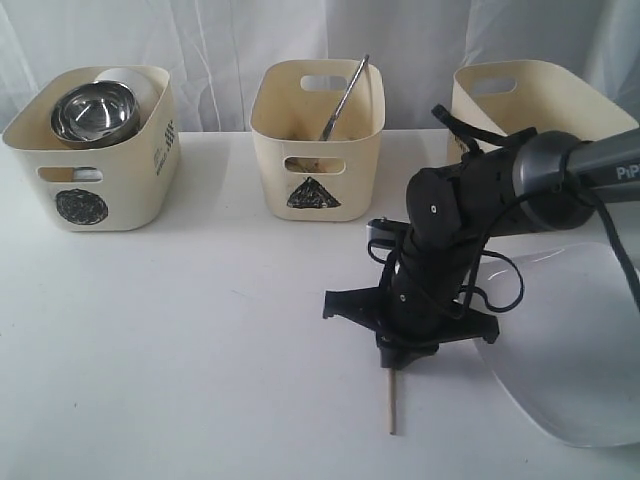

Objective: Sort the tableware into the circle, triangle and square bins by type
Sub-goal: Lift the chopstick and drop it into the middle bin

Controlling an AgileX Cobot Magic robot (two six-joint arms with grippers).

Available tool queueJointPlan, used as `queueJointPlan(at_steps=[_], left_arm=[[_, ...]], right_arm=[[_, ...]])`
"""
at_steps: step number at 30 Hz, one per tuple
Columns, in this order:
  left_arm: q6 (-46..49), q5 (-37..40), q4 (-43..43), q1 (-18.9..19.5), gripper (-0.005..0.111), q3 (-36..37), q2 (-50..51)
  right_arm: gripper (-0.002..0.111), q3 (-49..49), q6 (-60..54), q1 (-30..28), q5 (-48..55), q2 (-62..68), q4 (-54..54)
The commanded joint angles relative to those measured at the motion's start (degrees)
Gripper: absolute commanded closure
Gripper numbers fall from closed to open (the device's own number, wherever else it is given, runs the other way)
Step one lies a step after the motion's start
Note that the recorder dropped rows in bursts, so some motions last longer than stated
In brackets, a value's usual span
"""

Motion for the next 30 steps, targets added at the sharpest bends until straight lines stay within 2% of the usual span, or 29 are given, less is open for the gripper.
queueJointPlan(at_steps=[1, 4, 11, 16, 20, 23, 26, 30], left_arm=[[0.18, -0.05, -0.37, 0.01, 0.107, 0.32, -0.23], [0.18, -0.05, -0.37, 0.01, 0.107, 0.32, -0.23], [0.18, -0.05, -0.37, 0.01, 0.107, 0.32, -0.23], [0.18, -0.05, -0.37, 0.01, 0.107, 0.32, -0.23], [0.18, -0.05, -0.37, 0.01, 0.107, 0.32, -0.23], [0.18, -0.05, -0.37, 0.01, 0.107, 0.32, -0.23], [0.18, -0.05, -0.37, 0.01, 0.107, 0.32, -0.23], [0.18, -0.05, -0.37, 0.01, 0.107, 0.32, -0.23]], right_arm=[[0.108, 0.18, -0.95, -0.08, -1.92, 1.32, 0.05], [0.108, 0.06, -4.19, -0.08, -1.03, 1.20, 1.00], [0.108, -2.43, -22.10, -0.08, 8.82, -7.36, 11.49], [0.108, -5.84, -24.81, -0.54, 8.78, -16.82, 11.61], [0.108, -10.74, -30.91, -2.56, -10.14, -22.47, 17.23], [0.108, -13.96, -37.50, -3.60, -26.54, -17.74, 20.67], [0.108, -18.24, -38.52, -3.60, -41.30, -8.70, 20.24], [0.108, -27.53, -48.24, -3.60, -43.87, 3.86, 19.69]])
